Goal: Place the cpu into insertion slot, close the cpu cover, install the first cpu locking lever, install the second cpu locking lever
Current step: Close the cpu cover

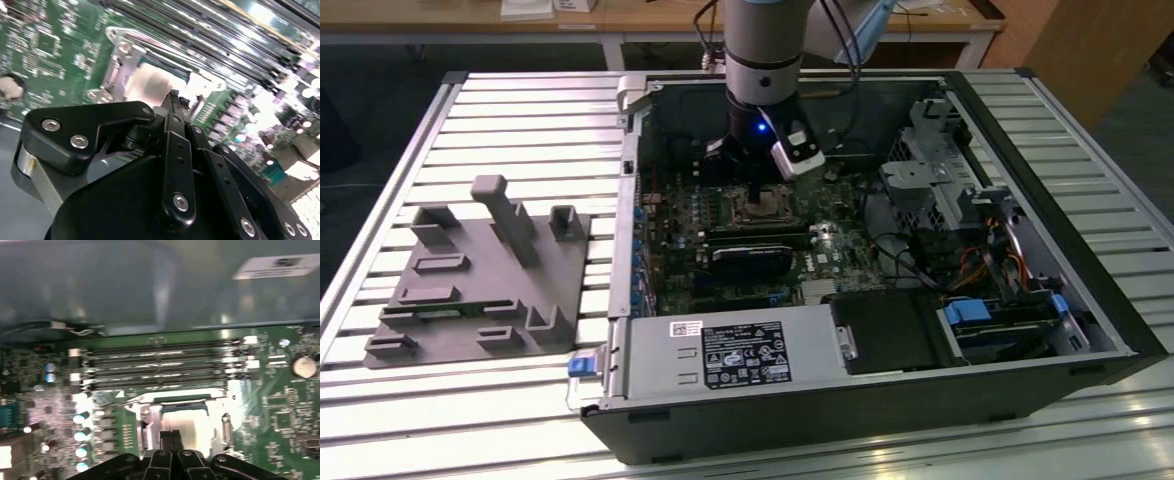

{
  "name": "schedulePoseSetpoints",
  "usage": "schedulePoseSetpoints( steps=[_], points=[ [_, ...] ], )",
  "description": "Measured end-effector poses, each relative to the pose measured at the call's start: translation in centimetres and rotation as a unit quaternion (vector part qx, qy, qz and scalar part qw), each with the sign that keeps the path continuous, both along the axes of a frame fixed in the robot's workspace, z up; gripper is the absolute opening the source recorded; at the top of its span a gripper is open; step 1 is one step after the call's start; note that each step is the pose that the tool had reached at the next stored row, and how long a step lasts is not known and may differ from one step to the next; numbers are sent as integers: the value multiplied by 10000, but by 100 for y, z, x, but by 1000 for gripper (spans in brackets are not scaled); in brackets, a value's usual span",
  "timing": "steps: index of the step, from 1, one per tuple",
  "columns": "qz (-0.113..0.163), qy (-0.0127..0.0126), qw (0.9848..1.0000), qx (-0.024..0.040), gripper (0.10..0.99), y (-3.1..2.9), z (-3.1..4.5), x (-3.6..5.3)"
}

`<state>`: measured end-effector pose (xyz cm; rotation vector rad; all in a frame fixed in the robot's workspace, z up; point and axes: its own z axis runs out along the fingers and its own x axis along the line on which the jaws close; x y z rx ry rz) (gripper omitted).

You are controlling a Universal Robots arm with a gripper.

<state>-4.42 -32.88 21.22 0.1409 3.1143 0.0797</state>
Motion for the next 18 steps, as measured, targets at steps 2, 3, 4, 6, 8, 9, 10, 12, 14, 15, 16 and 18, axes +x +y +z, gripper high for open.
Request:
schedulePoseSetpoints(
  steps=[2, 3, 4, 6, 8, 9, 10, 12, 14, 15, 16, 18],
  points=[
    [0, 0, 10000, 0, 106, 0, 0, 54],
    [0, 1, 10000, 0, 106, 0, 0, 69],
    [0, 1, 10000, 0, 106, 0, 0, 84],
    [0, 0, 10000, 1, 106, 0, 0, 101],
    [-1, 1, 10000, -1, 106, 0, 24, 102],
    [-1, 0, 10000, 0, 106, 0, 45, 102],
    [0, 0, 10000, 0, 106, 0, 69, 102],
    [0, 1, 10000, 0, 106, 0, 117, 102],
    [0, 0, 10000, 1, 106, 0, 163, 102],
    [0, 1, 10000, 0, 106, 0, 175, 102],
    [0, 1, 10000, 0, 106, 0, 180, 102],
    [0, 0, 10000, 0, 106, 0, 183, 102]
  ],
)
